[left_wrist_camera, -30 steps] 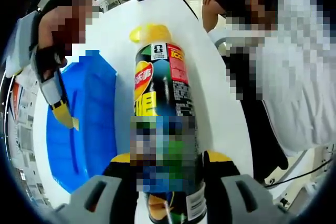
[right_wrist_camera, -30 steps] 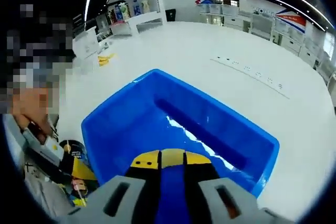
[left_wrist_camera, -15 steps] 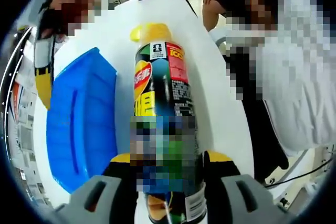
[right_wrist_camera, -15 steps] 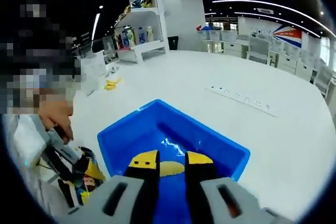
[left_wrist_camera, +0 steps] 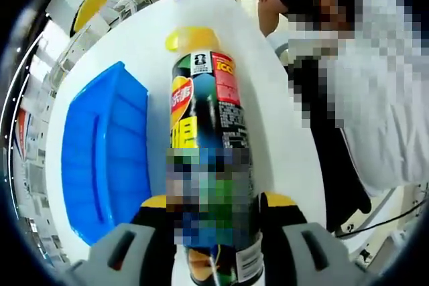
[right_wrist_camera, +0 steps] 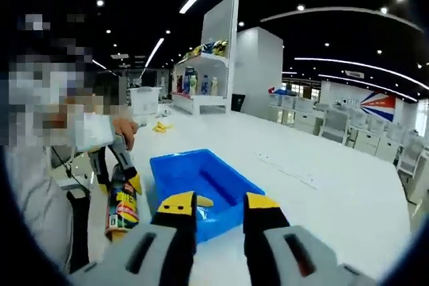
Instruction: Open the lid of the chip container on the table, take out the chips, place them into the box in front of the container, and close the lid
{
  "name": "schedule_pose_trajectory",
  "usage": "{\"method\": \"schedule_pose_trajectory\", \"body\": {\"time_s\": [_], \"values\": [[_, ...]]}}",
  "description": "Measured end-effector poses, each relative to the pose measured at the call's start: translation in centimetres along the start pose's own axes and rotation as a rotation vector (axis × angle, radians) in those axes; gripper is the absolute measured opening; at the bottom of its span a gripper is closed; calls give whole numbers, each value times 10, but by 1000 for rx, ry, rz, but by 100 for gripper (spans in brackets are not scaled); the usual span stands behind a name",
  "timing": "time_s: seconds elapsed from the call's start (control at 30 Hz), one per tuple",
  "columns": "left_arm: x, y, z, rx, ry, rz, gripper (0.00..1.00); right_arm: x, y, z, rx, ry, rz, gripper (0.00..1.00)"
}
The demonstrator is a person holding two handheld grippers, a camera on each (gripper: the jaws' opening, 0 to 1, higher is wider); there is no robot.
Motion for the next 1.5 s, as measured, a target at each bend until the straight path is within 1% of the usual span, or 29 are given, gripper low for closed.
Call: {"method": "schedule_pose_trajectory", "body": {"time_s": [0.07,0.17,0.27,0.3,0.4,0.5,0.53,0.57,0.67,0.77,0.83,0.97,1.03,1.07,1.1,1.13,1.17,1.27,1.33,1.37,1.4,1.5], "values": [[0,0,0,1,1,2,50,-5,-20,-4,11,-12,-23,29],[0,0,0,2,1,5,50,-14,-44,-1,27,-53,-42,29],[0,0,0,1,1,9,50,-27,-66,2,47,-58,-55,31],[0,0,0,0,2,9,50,-28,-74,4,52,-41,-97,31],[0,0,0,-3,-1,5,50,-36,-93,9,66,-2,-177,29],[0,0,0,-5,-1,-1,50,-48,-111,9,53,42,-237,29],[0,0,0,-6,-2,-2,50,-50,-112,10,52,45,-240,29],[0,0,0,-6,-1,-2,50,-55,-117,10,48,53,-251,28],[0,0,0,-8,-2,-1,50,-69,-123,17,56,58,-246,28],[0,0,0,-8,-2,0,50,-86,-125,30,103,54,-215,27],[0,0,0,-9,-3,-3,50,-93,-124,37,119,35,-183,22],[0,0,0,-10,-5,-7,50,-97,-124,49,170,42,-187,22],[0,0,0,-10,-4,-7,50,-98,-122,52,177,51,-193,21],[0,0,0,-11,-4,-8,50,-101,-120,54,186,60,-189,20],[0,0,0,-13,-6,-9,50,-103,-120,55,190,61,-185,17],[0,0,0,-13,-7,-9,50,-107,-119,58,204,61,-180,12],[0,0,0,-14,-7,-8,50,-108,-119,59,215,68,-180,10],[0,0,0,-14,-7,-8,50,-111,-116,68,239,59,-181,9],[1,0,0,-14,-7,-9,50,-114,-116,69,256,77,-173,8],[1,0,1,-15,-7,-8,50,-114,-114,72,264,72,-170,6],[1,0,1,-15,-8,-8,50,-114,-113,74,274,70,-166,2],[1,0,0,-15,-8,-4,50,-115,-109,78,299,70,-164,1]]}}
Point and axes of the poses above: the point that each gripper's makers call its tool centre point, and the gripper's own axes: y roughly forward along the fingers, z roughly to its left, x roughly out of its top, the point moved 2 cm from there along -y, roughly backward along the fingers, and after that the axes turned 5 degrees about -y, right-handed, at the moved point
